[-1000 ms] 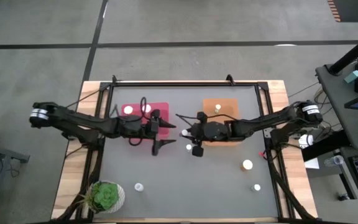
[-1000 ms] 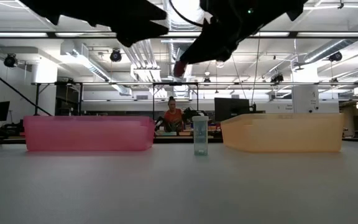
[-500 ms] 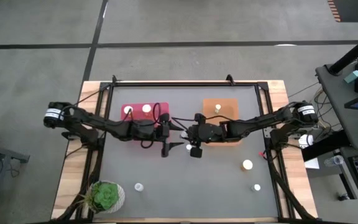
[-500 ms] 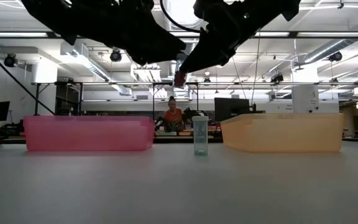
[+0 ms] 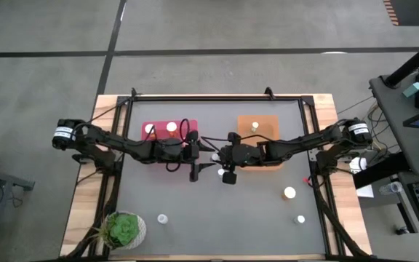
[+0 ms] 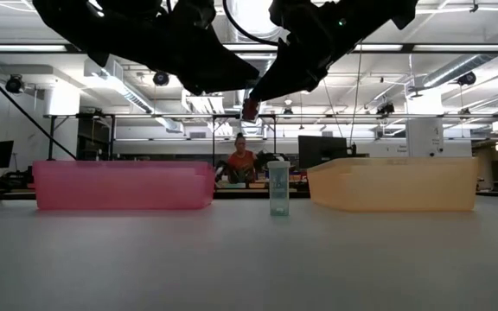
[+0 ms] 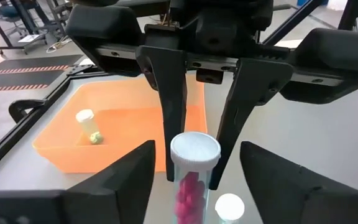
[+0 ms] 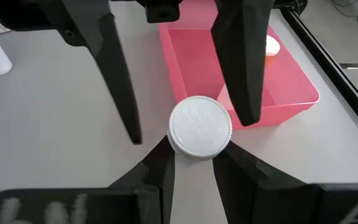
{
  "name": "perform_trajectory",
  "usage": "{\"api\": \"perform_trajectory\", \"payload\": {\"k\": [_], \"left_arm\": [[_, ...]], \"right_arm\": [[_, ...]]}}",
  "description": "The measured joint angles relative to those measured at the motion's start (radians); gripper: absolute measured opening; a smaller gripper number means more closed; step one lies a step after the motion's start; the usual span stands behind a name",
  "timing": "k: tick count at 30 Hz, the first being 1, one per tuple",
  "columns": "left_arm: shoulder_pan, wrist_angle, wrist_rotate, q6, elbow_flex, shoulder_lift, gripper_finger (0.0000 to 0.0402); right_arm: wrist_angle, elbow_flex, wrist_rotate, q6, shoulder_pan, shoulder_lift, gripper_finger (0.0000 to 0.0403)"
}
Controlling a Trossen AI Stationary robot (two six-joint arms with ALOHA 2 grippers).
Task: Pick and place medicine bottles into bin by pill shape (circle, oval)
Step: Put the pink pill into the pink bin
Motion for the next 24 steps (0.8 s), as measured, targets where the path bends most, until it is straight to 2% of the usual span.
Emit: {"api": "perform_trajectory", "payload": {"k": [16,24], "left_arm": [[0.000,-0.001,-0.013,0.022,-0.001,0.000,0.0099],[0.000,-0.001,-0.014,0.022,-0.001,0.000,0.0085]], "right_arm": [[0.005,-0.001,0.000,0.027,0.000,0.000,0.0089],[0.007,-0.002,0.000,0.040,0.000,0.000,0.0098]]}}
